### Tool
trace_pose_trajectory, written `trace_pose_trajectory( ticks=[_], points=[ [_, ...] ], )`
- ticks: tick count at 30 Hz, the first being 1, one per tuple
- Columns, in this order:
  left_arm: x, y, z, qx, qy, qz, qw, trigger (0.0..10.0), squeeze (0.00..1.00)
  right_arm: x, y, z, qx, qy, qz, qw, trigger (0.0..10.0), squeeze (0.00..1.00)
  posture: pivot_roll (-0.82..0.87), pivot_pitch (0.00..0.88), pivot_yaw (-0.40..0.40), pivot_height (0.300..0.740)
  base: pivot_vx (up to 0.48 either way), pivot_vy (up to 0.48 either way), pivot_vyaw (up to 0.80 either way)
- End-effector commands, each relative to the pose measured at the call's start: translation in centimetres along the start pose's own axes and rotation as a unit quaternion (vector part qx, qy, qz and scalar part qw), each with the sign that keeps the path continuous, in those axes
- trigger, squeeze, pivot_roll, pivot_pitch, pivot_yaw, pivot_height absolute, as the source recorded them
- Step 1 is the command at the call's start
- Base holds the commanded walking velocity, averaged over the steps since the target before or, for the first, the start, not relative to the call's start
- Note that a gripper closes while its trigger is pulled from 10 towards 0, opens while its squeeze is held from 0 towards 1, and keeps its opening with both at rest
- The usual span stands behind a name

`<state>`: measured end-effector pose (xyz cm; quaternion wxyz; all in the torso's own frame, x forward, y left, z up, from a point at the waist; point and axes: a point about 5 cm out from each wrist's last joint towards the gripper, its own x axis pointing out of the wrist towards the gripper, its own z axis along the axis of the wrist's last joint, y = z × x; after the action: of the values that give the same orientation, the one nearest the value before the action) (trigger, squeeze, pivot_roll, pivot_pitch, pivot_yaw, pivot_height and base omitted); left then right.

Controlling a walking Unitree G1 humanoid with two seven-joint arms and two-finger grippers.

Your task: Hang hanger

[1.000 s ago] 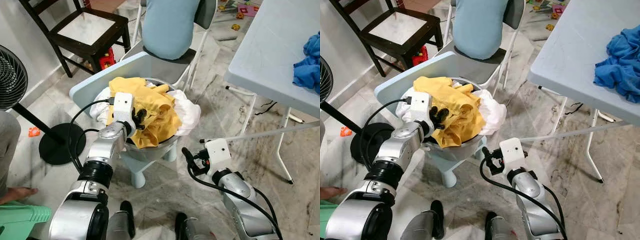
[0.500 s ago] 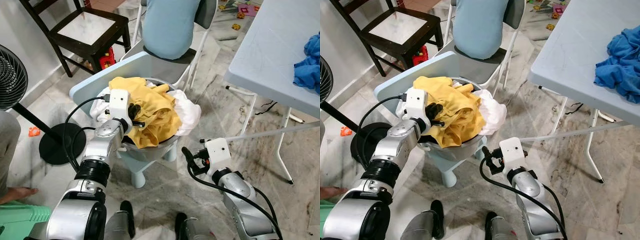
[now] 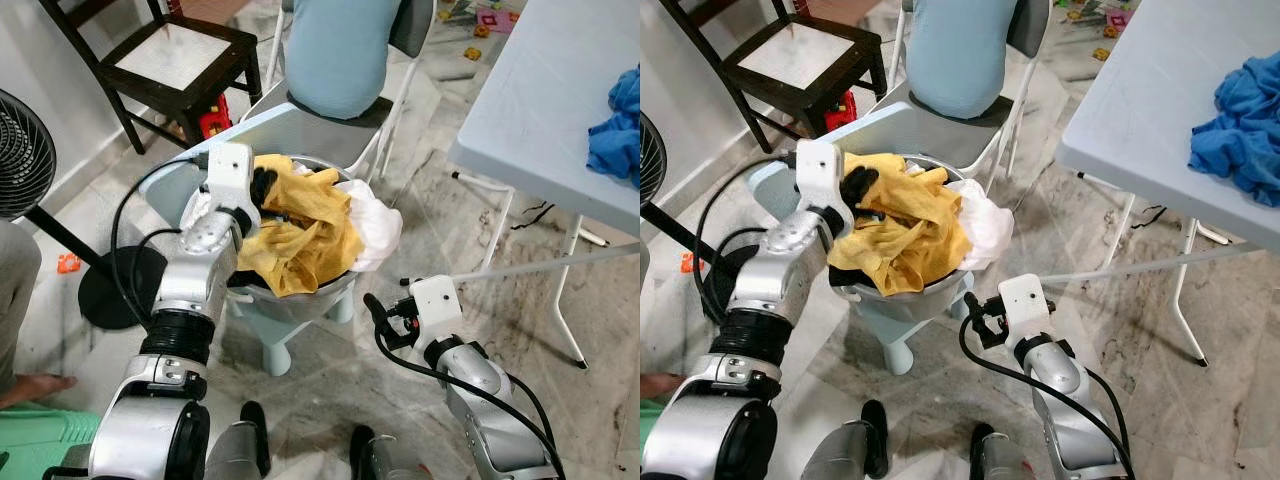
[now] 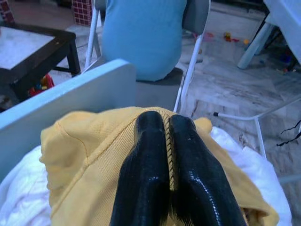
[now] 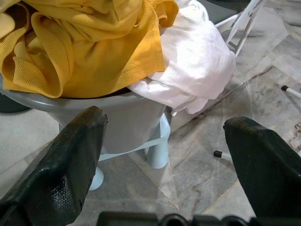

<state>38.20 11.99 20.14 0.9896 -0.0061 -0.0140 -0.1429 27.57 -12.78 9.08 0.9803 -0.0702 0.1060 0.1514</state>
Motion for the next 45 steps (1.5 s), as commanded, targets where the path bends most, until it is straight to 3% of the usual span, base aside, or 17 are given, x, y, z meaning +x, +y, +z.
trace_pose_trajectory(
  ticks=[1,6,10,16,23,28,29,30,31,32,38,45],
  points=[
    [0.0,-0.9,1.4,0.012,-0.026,-0.018,0.999,0.0,0.0,-0.1,0.0,-0.5,-0.001,0.008,0.0,1.0,10.0,0.0,-0.05,0.281,-0.028,0.74,0.0,0.0,0.0],
    [-0.3,-2.0,3.1,0.021,-0.055,-0.041,0.997,0.0,0.0,0.0,0.0,-0.5,-0.001,0.008,0.0,1.0,10.0,0.0,-0.05,0.275,-0.025,0.74,0.0,0.0,0.0],
    [-0.5,-1.7,3.2,0.021,-0.058,-0.04,0.997,0.0,0.0,0.1,0.0,-0.5,-0.001,0.008,-0.001,1.0,10.0,0.0,-0.05,0.273,-0.024,0.74,0.0,0.0,0.0],
    [-1.4,-1.2,1.0,0.03,-0.014,-0.031,0.999,0.0,0.0,0.3,0.0,-0.5,-0.002,0.007,0.0,1.0,10.0,0.0,-0.04,0.267,-0.024,0.74,0.0,0.0,0.0],
    [-3.7,-0.5,-3.5,0.042,0.052,0.039,0.997,0.0,0.0,0.2,-0.1,-0.5,-0.001,0.008,0.0,1.0,10.0,0.0,-0.04,0.267,-0.025,0.74,0.0,0.0,0.0],
    [-4.3,-0.2,-4.3,0.04,0.065,0.058,0.995,0.0,0.0,0.2,-0.1,-0.6,-0.002,0.009,0.001,1.0,10.0,0.0,-0.04,0.268,-0.03,0.74,0.0,0.0,0.0],
    [-4.3,-0.1,-4.4,0.041,0.068,0.061,0.995,3.2,0.0,0.2,-0.1,-0.6,-0.002,0.01,0.002,1.0,10.0,0.0,-0.04,0.267,-0.033,0.74,0.0,0.0,0.0],
    [-4.3,-0.1,-4.5,0.043,0.069,0.061,0.995,9.3,0.0,0.2,-0.1,-0.6,-0.002,0.01,0.002,1.0,10.0,0.0,-0.04,0.267,-0.033,0.74,0.0,0.0,0.0],
    [-4.2,0.0,-4.4,0.046,0.069,0.063,0.995,9.3,0.0,0.2,-0.1,-0.6,-0.003,0.01,0.003,1.0,10.0,0.0,-0.04,0.267,-0.035,0.74,0.0,0.0,0.0],
    [-4.1,0.1,-4.3,0.055,0.068,0.065,0.994,10.0,1.0,0.2,-0.2,-0.7,-0.004,0.01,0.003,1.0,10.0,0.0,-0.04,0.267,-0.034,0.74,0.0,0.0,0.0],
    [-4.0,0.1,-4.1,0.068,0.065,0.063,0.994,10.0,1.0,0.2,-0.2,-0.6,-0.006,0.01,0.003,1.0,10.0,0.0,-0.04,0.268,-0.033,0.74,0.0,0.0,0.0],
    [-3.9,-0.9,-3.5,0.059,0.058,0.059,0.995,10.0,1.0,0.2,-0.2,-0.7,-0.006,0.01,0.001,1.0,10.0,0.0,-0.05,0.27,-0.032,0.74,0.0,0.0,0.0]
  ],
)
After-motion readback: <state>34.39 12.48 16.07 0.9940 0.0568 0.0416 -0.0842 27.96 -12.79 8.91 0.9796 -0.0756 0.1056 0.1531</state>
